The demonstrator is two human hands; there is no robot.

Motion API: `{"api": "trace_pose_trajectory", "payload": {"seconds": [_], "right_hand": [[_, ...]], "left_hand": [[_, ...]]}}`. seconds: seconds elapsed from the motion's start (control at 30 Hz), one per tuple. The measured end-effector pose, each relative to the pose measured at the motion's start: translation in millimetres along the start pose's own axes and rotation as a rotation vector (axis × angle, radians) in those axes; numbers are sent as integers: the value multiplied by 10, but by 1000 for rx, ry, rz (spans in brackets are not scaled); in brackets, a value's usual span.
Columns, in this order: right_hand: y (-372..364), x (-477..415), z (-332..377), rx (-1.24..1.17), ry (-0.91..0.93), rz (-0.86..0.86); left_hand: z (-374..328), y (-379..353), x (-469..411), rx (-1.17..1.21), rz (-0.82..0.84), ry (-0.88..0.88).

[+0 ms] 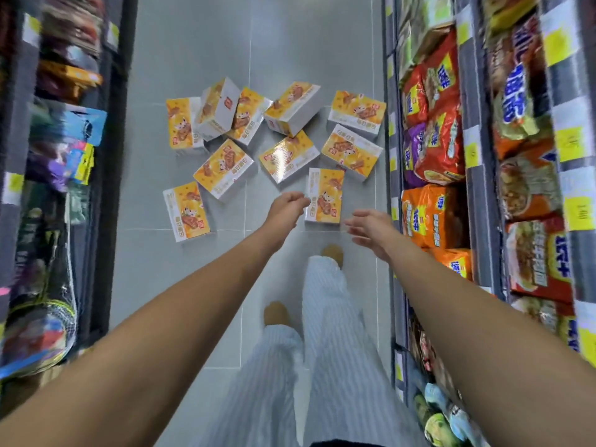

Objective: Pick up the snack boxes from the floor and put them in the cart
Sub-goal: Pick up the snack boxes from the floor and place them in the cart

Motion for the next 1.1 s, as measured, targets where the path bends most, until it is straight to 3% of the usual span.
{"api": "trace_pose_trajectory", "payload": {"seconds": [0.23, 0.47, 0.83, 1.1], "right_hand": [[119, -944, 694, 81, -21, 23], [-84, -2012, 741, 148, -71, 20], [-507, -4065, -117, 206, -157, -103], [-847, -5005, -1006, 219, -284, -192]], "left_hand": [[-339, -464, -987, -29, -7, 78], [-86, -802, -1943, -16, 15, 179], [1088, -1332, -3800, -68, 109, 300], [2132, -1588, -4841, -107, 100, 430]]}}
Point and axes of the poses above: each hand's wrist, its own x-axis away from the middle knuckle, its own y-axis out of the back of the hand, z = x × y, the point moved 8 cm from there along -x, towards the middle knuckle, and after that the axes turned 4 degrees about -z, right-handed, at the moved point
